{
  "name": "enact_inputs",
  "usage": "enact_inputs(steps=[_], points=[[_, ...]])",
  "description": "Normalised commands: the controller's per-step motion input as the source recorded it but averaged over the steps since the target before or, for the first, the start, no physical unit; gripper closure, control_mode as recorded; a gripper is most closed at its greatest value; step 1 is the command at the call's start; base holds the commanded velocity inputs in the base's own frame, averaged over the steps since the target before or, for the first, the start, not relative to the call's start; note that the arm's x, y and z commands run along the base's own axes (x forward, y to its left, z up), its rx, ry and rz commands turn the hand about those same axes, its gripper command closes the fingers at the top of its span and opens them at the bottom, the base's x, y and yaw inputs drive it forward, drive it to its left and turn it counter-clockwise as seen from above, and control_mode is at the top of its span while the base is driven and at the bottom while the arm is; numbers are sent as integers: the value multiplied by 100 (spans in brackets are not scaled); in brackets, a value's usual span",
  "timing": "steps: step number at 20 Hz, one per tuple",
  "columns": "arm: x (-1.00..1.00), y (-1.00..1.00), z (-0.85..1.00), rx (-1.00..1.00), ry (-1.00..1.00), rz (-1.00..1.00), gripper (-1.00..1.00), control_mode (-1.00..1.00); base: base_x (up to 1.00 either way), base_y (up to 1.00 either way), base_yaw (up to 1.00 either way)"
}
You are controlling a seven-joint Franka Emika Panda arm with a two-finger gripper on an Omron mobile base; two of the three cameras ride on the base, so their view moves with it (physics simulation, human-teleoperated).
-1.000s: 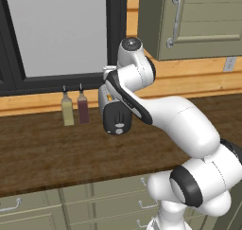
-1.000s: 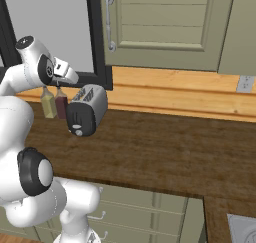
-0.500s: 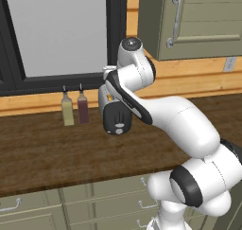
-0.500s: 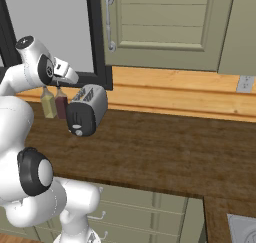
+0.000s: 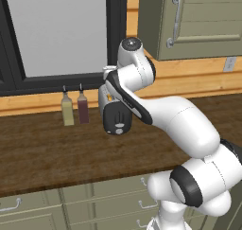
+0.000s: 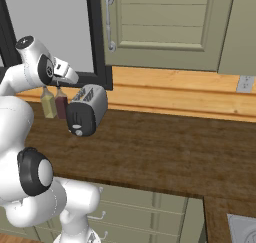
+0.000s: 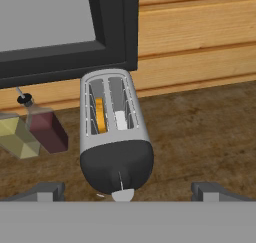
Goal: Start the toaster. Once the lever pops up, take the bread to the plate on the dining counter.
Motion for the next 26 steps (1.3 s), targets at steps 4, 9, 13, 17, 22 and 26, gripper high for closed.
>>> enact_inputs(steps=[4,9,13,17,22,26], points=[[0,0,0,0,0,0,-100,-100,0,0,0],[0,0,0,0,0,0,-100,-100,0,0,0],[0,0,0,0,0,0,-100,-100,0,0,0],[0,0,0,0,0,0,-100,-100,0,0,0],[0,0,0,0,0,0,-100,-100,0,0,0],[0,0,0,0,0,0,-100,-100,0,0,0]])
